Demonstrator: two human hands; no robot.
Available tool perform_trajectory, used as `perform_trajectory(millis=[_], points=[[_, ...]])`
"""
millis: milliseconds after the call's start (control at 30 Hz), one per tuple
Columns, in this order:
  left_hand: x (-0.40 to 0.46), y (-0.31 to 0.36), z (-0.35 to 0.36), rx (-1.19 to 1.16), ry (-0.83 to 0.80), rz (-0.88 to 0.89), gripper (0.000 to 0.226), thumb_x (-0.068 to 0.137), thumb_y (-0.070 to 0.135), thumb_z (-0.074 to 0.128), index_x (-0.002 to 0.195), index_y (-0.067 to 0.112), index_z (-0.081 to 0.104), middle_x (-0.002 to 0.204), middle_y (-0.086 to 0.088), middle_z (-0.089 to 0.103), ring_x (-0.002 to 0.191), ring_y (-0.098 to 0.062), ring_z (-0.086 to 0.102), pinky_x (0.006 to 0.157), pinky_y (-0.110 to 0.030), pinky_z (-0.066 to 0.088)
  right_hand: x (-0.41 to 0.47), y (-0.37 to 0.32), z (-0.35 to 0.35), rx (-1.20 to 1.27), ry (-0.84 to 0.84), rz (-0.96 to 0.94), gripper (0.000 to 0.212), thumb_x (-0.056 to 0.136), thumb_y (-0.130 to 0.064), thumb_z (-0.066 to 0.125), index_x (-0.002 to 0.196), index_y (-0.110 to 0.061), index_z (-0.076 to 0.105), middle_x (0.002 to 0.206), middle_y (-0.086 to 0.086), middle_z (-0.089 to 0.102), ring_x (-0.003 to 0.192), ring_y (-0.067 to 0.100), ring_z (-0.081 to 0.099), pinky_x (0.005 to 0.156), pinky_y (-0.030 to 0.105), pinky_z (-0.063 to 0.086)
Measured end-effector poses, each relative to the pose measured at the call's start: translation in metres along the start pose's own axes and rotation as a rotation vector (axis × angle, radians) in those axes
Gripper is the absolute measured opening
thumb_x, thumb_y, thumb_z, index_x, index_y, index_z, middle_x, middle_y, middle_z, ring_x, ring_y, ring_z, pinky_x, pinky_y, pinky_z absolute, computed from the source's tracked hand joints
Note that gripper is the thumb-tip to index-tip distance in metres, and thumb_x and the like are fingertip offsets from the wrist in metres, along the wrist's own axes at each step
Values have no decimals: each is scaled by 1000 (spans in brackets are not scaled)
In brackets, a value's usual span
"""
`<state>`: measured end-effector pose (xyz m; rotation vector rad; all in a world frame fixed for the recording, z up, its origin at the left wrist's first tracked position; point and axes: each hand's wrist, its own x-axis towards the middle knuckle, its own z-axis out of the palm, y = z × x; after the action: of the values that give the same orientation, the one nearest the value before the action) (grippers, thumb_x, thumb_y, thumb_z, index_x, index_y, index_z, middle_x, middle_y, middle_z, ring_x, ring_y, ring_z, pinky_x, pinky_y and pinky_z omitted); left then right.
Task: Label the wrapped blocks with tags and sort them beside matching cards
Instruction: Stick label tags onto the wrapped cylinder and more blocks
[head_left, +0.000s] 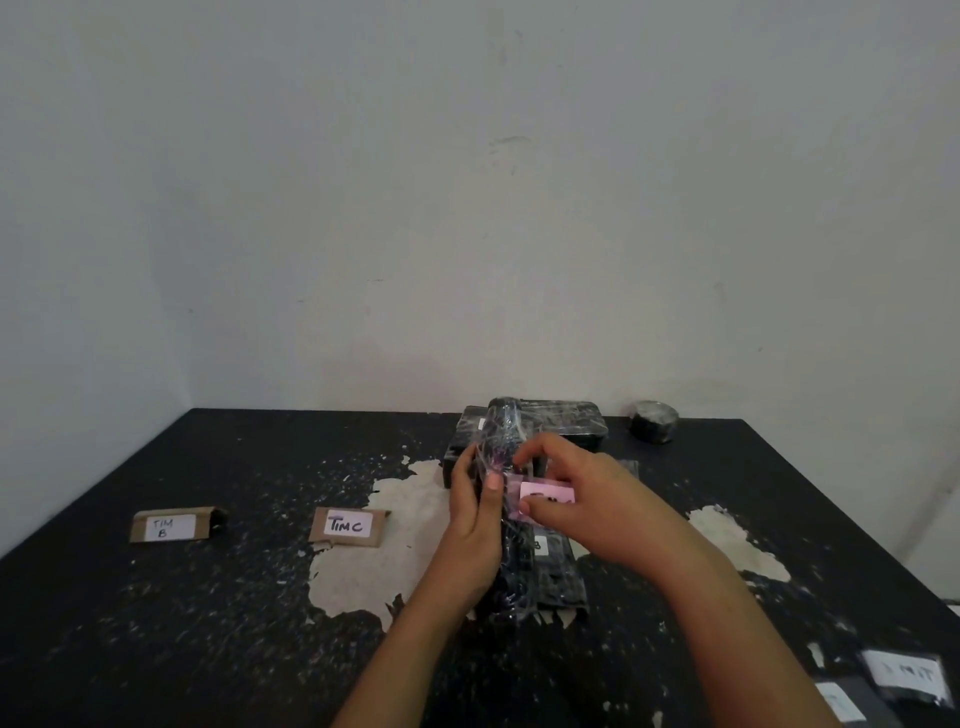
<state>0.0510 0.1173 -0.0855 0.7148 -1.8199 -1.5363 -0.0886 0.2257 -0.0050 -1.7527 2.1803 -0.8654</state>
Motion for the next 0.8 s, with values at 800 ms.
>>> perform_trajectory(millis=[800], points=[[5, -6, 1, -241, 245, -40, 53, 103, 78, 27, 151, 58, 40, 135, 8, 69, 124, -14, 67, 105, -46, 56, -8, -12, 4, 650, 271, 72, 12, 98, -8, 82, 104, -18, 82, 97, 14, 71, 84, 9, 77, 73, 17, 59]])
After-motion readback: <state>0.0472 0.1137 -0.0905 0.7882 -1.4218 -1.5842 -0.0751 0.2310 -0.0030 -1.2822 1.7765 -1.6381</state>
